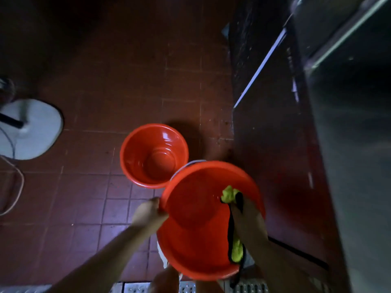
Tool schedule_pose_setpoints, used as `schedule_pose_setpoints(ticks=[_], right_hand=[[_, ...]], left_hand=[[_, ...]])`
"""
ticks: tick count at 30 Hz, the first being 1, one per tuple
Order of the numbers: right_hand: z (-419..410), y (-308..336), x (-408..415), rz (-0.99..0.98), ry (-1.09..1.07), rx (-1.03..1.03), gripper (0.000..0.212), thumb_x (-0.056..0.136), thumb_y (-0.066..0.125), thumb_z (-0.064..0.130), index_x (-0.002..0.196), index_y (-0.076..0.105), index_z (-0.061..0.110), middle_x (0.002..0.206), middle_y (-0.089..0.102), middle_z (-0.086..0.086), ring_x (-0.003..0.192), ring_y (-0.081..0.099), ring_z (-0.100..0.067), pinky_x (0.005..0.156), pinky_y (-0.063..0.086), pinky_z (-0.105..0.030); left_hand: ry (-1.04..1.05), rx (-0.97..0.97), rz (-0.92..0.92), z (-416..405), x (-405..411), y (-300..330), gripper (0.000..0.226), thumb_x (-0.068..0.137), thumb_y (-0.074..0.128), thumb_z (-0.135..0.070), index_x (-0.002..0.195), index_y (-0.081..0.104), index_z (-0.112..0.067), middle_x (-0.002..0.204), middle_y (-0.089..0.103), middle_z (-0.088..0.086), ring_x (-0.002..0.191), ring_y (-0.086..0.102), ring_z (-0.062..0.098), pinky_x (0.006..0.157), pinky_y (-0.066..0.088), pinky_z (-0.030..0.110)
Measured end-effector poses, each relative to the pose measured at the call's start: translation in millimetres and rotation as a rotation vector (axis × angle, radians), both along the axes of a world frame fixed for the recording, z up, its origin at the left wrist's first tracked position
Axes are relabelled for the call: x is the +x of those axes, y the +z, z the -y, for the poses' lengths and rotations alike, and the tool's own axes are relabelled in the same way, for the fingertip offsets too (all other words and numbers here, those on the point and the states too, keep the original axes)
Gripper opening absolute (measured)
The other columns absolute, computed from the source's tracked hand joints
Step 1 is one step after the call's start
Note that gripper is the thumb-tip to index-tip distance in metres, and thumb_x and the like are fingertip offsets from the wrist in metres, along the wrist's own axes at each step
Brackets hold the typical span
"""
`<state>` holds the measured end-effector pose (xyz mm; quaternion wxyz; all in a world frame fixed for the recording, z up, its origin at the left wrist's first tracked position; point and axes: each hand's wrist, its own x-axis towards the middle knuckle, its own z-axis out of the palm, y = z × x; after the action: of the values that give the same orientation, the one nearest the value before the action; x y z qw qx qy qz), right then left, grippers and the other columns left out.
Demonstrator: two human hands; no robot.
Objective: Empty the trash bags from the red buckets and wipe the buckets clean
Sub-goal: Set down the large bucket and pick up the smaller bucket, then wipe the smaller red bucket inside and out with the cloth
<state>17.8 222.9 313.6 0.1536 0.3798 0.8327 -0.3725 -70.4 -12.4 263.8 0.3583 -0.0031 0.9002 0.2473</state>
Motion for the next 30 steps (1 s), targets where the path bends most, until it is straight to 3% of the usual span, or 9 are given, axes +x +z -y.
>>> schedule_pose_setpoints(ticks=[2, 7, 11, 14, 20, 26, 30], right_hand=[[1.7, 44.4, -0.1, -0.047, 0.042, 0.074, 0.029, 0.094, 0.053, 0.035, 0.121, 0.055, 0.023, 0.117, 0.063, -0.007, 0.107, 0.059, -0.031, 0.074, 0.039, -0.031], [-3.0, 137.9, 6.4, -0.196, 0.053, 0.189, 0.027, 0.093, 0.054, 0.031, 0.111, 0.056, 0.011, 0.105, 0.064, -0.011, 0.099, 0.060, -0.032, 0.070, 0.039, -0.032], [-16.1, 198.0, 16.2, -0.342, 0.073, 0.206, 0.023, 0.092, 0.054, 0.033, 0.111, 0.059, 0.020, 0.100, 0.066, -0.002, 0.094, 0.062, -0.026, 0.068, 0.042, -0.030], [-31.4, 239.7, 27.4, -0.474, 0.107, 0.158, 0.015, 0.091, 0.053, 0.033, 0.101, 0.059, 0.022, 0.092, 0.066, 0.003, 0.088, 0.061, -0.022, 0.076, 0.049, -0.037], [-77.0, 313.9, 76.7, -0.601, 0.255, 0.263, 0.018, 0.089, 0.049, 0.040, 0.096, 0.057, 0.025, 0.077, 0.064, 0.006, 0.072, 0.059, -0.014, 0.069, 0.049, -0.037], [-133.2, 330.5, 150.4, -0.574, 0.348, 0.476, 0.025, 0.093, 0.048, 0.040, 0.112, 0.055, 0.026, 0.103, 0.064, 0.002, 0.095, 0.061, -0.024, 0.066, 0.038, -0.030], [-162.6, 295.1, 177.1, -0.486, 0.399, 0.585, 0.045, 0.095, 0.044, 0.040, 0.138, 0.039, 0.026, 0.130, 0.051, 0.001, 0.116, 0.052, -0.024, 0.087, 0.043, -0.033]], left_hand=[[0.016, 0.054, -0.046, 5.5, -7.9, 54.5, 0.028, 0.077, 0.067, -0.017, 0.066, 0.042, -0.021, 0.082, 0.067, 0.018, 0.080, 0.062, 0.036, 0.059, 0.036, 0.033], [0.060, 0.206, -0.239, 14.6, -17.2, 170.7, 0.020, 0.055, 0.055, -0.033, 0.062, 0.044, -0.016, 0.076, 0.063, 0.025, 0.076, 0.061, 0.041, 0.065, 0.044, 0.041], [0.079, 0.207, -0.408, 13.3, -16.1, 232.9, 0.026, 0.063, 0.063, -0.033, 0.071, 0.055, -0.010, 0.075, 0.063, 0.018, 0.077, 0.061, 0.036, 0.064, 0.041, 0.037], [0.118, 0.205, -0.557, 3.8, -8.3, 271.7, 0.013, 0.072, 0.071, -0.018, 0.080, 0.062, -0.013, 0.069, 0.062, 0.006, 0.075, 0.061, 0.032, 0.060, 0.037, 0.031], [0.227, 0.349, -0.695, -53.0, 41.9, 339.3, 0.010, 0.072, 0.069, -0.017, 0.079, 0.061, -0.015, 0.061, 0.065, 0.006, 0.057, 0.062, 0.024, 0.058, 0.053, 0.038], [0.340, 0.602, -0.633, -150.2, 111.9, 359.6, 0.010, 0.073, 0.069, -0.015, 0.078, 0.062, -0.019, 0.069, 0.068, 0.011, 0.058, 0.067, 0.030, 0.056, 0.057, 0.048], [0.340, 0.587, -0.649, -216.1, 150.7, 347.3, 0.009, 0.073, 0.068, -0.021, 0.075, 0.059, -0.022, 0.064, 0.065, 0.002, 0.054, 0.063, 0.023, 0.056, 0.056, 0.041]])
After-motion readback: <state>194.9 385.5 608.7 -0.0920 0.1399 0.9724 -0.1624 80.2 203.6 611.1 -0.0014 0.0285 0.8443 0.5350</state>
